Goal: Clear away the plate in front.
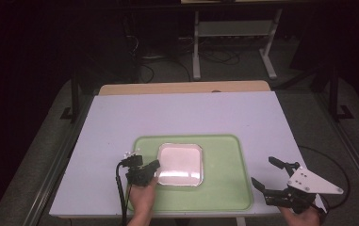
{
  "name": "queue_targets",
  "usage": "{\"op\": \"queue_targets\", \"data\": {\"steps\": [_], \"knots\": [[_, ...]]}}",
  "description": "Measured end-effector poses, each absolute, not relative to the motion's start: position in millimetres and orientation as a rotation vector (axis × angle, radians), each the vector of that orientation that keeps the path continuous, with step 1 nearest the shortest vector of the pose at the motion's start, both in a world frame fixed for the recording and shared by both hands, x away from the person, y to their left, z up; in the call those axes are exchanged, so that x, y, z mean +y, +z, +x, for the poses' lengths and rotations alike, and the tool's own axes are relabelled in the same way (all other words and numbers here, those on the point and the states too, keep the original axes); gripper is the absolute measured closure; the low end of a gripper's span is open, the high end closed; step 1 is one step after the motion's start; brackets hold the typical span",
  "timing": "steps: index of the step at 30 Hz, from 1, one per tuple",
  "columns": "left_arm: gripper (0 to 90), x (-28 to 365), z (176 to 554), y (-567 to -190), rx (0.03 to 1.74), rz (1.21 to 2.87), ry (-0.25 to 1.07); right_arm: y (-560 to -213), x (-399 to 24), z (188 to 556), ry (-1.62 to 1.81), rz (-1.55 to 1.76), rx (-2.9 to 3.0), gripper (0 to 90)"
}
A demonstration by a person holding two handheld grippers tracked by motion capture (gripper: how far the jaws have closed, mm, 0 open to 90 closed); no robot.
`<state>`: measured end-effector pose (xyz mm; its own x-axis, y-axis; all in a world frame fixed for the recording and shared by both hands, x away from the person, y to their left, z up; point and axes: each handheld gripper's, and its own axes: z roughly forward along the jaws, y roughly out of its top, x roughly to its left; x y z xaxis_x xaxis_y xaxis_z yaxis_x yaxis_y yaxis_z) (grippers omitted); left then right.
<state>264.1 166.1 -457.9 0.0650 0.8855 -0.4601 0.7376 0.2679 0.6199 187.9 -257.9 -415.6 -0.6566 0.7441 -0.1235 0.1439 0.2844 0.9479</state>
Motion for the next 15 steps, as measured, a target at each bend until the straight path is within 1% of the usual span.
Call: {"op": "queue_targets", "data": {"steps": [8, 15], "knots": [[86.5, 162, 256, -459, 1.734, 1.451, 0.224, -416, -257, 188, 1.388, 0.795, 1.998, 15.3], [86.3, 158, 251, -459, 1.731, 1.455, 0.237, -416, -257, 190, 1.391, 0.794, 2.002, 15.3]]}}
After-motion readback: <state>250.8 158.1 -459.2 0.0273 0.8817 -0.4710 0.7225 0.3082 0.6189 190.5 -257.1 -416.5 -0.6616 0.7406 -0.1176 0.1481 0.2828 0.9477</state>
